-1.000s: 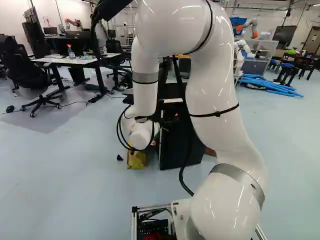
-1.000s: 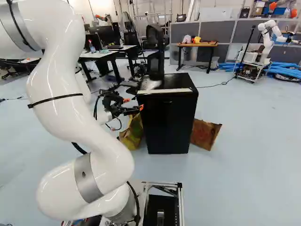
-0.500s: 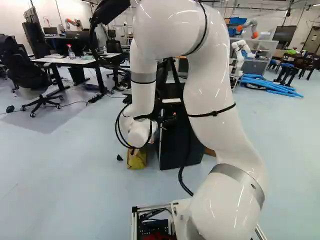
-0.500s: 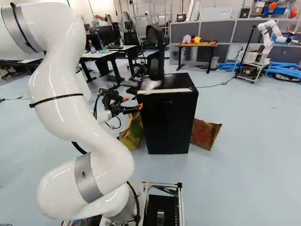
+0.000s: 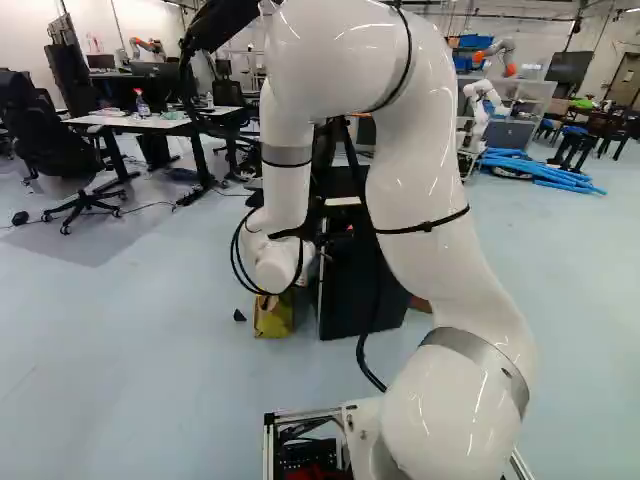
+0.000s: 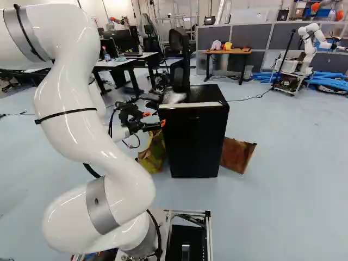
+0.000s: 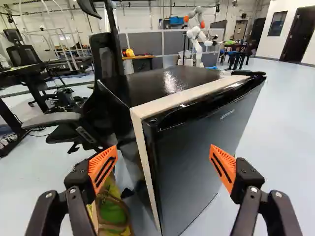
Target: Grab a drink from the fridge
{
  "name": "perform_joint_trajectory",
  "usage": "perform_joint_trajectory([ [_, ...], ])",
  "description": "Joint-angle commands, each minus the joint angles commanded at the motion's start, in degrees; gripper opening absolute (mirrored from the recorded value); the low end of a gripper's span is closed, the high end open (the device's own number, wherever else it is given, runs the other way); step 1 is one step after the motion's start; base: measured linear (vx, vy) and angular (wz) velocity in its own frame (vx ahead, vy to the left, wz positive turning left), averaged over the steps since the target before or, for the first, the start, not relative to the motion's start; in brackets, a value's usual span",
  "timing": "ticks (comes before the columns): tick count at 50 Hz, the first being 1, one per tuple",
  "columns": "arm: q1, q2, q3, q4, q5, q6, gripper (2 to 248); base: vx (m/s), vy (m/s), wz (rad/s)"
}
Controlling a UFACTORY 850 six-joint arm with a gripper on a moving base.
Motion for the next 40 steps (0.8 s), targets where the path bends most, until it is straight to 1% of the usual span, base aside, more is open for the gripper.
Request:
perform_joint_trajectory([
  [21, 0.0, 0.0, 0.0, 1.2, 0.2, 0.0, 247, 0.000, 0.000, 0.000],
  [40, 0.0, 0.0, 0.0, 2.5, 2.0, 0.0, 247, 0.000, 0.000, 0.000],
])
